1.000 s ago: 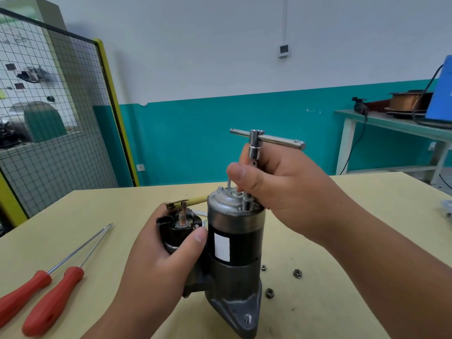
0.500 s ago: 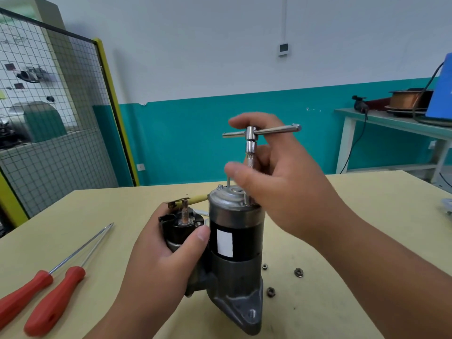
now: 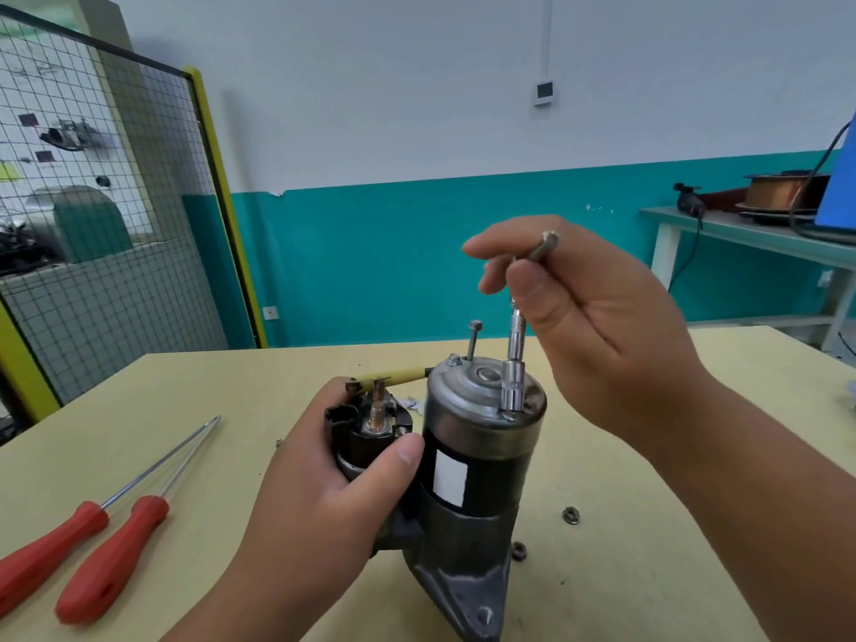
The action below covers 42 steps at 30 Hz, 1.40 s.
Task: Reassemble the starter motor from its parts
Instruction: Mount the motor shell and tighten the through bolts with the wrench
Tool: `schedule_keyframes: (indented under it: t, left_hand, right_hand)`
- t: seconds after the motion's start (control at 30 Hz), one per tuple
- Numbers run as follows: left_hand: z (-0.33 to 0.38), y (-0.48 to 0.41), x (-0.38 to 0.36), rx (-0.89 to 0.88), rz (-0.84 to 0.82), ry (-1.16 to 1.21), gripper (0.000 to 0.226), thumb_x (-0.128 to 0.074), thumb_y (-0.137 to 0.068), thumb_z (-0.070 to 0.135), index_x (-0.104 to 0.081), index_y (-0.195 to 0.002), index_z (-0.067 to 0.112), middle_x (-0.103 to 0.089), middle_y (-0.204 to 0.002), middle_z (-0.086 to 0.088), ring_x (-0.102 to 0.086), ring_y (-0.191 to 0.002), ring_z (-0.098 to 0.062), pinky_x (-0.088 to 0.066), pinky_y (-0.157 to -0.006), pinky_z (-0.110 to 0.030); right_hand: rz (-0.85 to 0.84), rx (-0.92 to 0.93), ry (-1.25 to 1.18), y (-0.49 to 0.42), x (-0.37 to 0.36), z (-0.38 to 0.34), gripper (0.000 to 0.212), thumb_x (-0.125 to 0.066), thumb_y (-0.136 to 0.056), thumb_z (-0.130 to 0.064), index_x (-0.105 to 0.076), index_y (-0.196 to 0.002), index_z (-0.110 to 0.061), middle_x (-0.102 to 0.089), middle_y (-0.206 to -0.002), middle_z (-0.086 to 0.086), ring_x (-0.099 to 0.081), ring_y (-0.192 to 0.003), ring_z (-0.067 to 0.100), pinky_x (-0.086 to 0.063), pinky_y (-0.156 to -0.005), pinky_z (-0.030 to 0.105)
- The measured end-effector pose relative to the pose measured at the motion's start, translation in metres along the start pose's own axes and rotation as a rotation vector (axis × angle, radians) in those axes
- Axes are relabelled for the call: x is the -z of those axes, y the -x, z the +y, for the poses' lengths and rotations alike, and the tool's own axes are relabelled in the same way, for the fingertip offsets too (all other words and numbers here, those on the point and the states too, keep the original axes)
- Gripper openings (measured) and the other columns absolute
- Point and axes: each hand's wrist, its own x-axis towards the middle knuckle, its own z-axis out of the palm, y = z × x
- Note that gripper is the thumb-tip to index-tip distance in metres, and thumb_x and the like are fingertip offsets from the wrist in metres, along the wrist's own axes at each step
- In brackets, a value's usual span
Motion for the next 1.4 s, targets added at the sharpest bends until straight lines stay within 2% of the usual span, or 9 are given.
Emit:
schedule_keyframes:
  t: [0.23,0.47,0.7,0.87,0.97,1.07,1.13,1.2,1.4]
  left_hand:
    - [0.0,0.0,-0.001,0.009,0.015,-0.028,0.041,-0.062,-0.067,0.066,-0.066,-0.101,0.044,-0.075,-0.086,0.014,-0.071,-0.075,-0.008,-0.055,-0.061,-0.041]
    - [0.002,0.0,-0.002,0.019,0.019,-0.038,0.043,-0.06,-0.066,0.068,-0.066,-0.102,0.046,-0.075,-0.088,0.016,-0.071,-0.08,-0.004,-0.055,-0.063,-0.037]
    - [0.002,-0.001,-0.002,0.033,0.024,-0.031,0.04,-0.061,-0.067,0.069,-0.065,-0.1,0.045,-0.074,-0.083,0.015,-0.071,-0.071,-0.008,-0.056,-0.057,-0.04]
    - [0.004,0.0,-0.003,0.012,0.011,-0.066,0.043,-0.059,-0.066,0.07,-0.063,-0.103,0.049,-0.074,-0.09,0.021,-0.07,-0.084,0.0,-0.05,-0.06,-0.017]
    - [0.005,0.001,-0.003,0.023,0.004,-0.054,0.043,-0.06,-0.066,0.07,-0.064,-0.102,0.046,-0.074,-0.085,0.019,-0.071,-0.071,-0.004,-0.053,-0.053,-0.025]
    - [0.003,0.0,-0.003,0.029,0.031,-0.044,0.041,-0.059,-0.065,0.07,-0.065,-0.099,0.047,-0.074,-0.086,0.02,-0.07,-0.082,-0.001,-0.052,-0.055,-0.014]
    - [0.003,-0.002,-0.004,0.043,0.042,-0.049,0.042,-0.058,-0.065,0.071,-0.064,-0.1,0.05,-0.074,-0.088,0.022,-0.069,-0.087,0.001,-0.05,-0.059,-0.015]
    - [0.003,-0.003,-0.004,0.055,0.052,-0.034,0.042,-0.057,-0.065,0.072,-0.064,-0.101,0.052,-0.075,-0.089,0.022,-0.07,-0.086,0.001,-0.05,-0.066,-0.029]
    - [0.004,-0.002,-0.004,0.044,0.063,-0.044,0.041,-0.057,-0.066,0.07,-0.065,-0.101,0.05,-0.075,-0.089,0.022,-0.07,-0.085,0.001,-0.049,-0.068,-0.032]
  right_hand:
    - [-0.062,0.222,0.044,-0.005,0.013,0.002,0.025,-0.045,-0.106,-0.02,-0.057,-0.127,-0.027,-0.068,-0.106,0.002,-0.063,-0.1,0.023,-0.046,-0.088,0.03]
    - [-0.146,0.306,0.07,-0.011,0.026,0.006,0.029,-0.05,-0.104,-0.01,-0.059,-0.128,-0.023,-0.069,-0.11,0.008,-0.064,-0.108,0.027,-0.051,-0.091,0.039]
    - [-0.171,0.211,0.112,-0.012,0.027,-0.002,0.029,-0.045,-0.107,-0.021,-0.055,-0.131,-0.034,-0.066,-0.109,-0.008,-0.062,-0.106,0.015,-0.048,-0.09,0.029]
    - [-0.207,0.15,0.205,-0.014,0.025,-0.008,0.033,-0.044,-0.106,-0.027,-0.056,-0.136,-0.035,-0.054,-0.105,-0.038,-0.054,-0.103,-0.013,-0.038,-0.089,0.01]
    - [-0.181,0.105,0.26,-0.014,0.025,-0.012,0.037,-0.045,-0.106,-0.029,-0.062,-0.139,-0.031,-0.069,-0.11,-0.022,-0.062,-0.104,-0.001,-0.048,-0.088,0.023]
    - [-0.138,0.022,0.313,-0.014,0.024,-0.017,0.034,-0.05,-0.104,-0.032,-0.067,-0.134,-0.034,-0.075,-0.104,-0.01,-0.066,-0.094,0.011,-0.054,-0.08,0.039]
    - [-0.124,-0.045,0.354,-0.015,0.023,-0.021,0.028,-0.053,-0.101,-0.039,-0.067,-0.124,-0.041,-0.07,-0.086,-0.014,-0.061,-0.079,0.009,-0.05,-0.067,0.03]
    - [-0.145,-0.127,0.367,-0.016,0.024,-0.027,0.026,-0.055,-0.097,-0.053,-0.061,-0.122,-0.047,-0.064,-0.083,-0.022,-0.058,-0.076,0.0,-0.038,-0.059,0.014]
    - [-0.21,-0.239,0.373,-0.021,0.033,-0.041,0.03,-0.043,-0.091,-0.066,-0.059,-0.104,-0.043,-0.062,-0.09,-0.031,-0.057,-0.081,-0.007,-0.034,-0.055,0.012]
